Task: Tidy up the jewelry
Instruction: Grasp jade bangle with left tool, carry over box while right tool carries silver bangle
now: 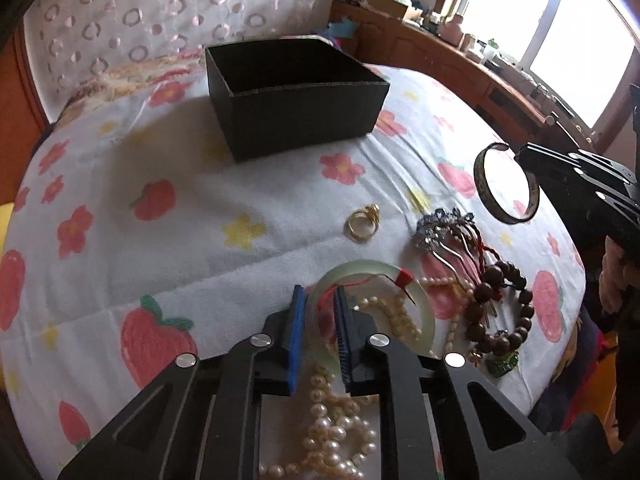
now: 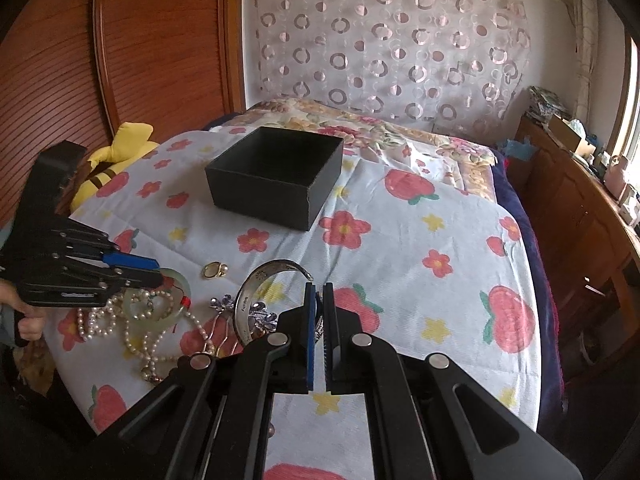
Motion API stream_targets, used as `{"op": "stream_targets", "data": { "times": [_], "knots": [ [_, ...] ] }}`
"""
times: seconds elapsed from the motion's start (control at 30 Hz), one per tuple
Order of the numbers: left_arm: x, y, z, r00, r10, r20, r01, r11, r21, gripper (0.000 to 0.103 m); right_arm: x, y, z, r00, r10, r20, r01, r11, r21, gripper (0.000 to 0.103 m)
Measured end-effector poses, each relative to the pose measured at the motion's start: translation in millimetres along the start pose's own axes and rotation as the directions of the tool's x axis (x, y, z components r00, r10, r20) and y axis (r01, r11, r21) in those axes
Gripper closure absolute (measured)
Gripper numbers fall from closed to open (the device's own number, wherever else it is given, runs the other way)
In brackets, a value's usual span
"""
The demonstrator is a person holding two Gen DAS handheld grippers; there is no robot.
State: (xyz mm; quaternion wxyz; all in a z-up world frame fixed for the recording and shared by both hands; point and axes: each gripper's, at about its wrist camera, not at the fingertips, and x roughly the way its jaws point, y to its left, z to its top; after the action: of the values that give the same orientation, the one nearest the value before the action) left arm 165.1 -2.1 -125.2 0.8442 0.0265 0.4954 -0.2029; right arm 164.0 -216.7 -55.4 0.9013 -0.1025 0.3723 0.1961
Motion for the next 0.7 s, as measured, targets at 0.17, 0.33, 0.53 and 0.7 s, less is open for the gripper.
{"op": "stream_targets", "data": {
  "times": [0.17,0.33,0.53,0.7],
  "knots": [
    [3.5,-5.0,4.0,0.999,0.041,-0.004,-0.040,0.998,0.049,0.095,-0.1,8.3,1.2,1.000,0.004,0.004,-0.004,1.000,-0.013,0.099],
    [-14.8,-8.4,5.6,0.996,0.035,0.077,-0.039,0.998,0.051,0.096,-5.4,11.4,5.3,1.000,0.009,0.025,-0.008,1.000,-0.016,0.099],
    [-54.6,-16.6,19.6,0.974,0.046,0.222,-0.060,0.997,0.057,0.096,-11.6,11.6,14.4,0.998,0.005,0.056,-0.003,1.000,-0.026,0.099],
    [-71.0,-10.7,48.3,0.954,0.066,0.294,-0.080,0.996,0.035,0.096,-10.0,4.6,25.9,0.997,-0.002,0.077,0.003,1.000,-0.024,0.099]
  ]
}}
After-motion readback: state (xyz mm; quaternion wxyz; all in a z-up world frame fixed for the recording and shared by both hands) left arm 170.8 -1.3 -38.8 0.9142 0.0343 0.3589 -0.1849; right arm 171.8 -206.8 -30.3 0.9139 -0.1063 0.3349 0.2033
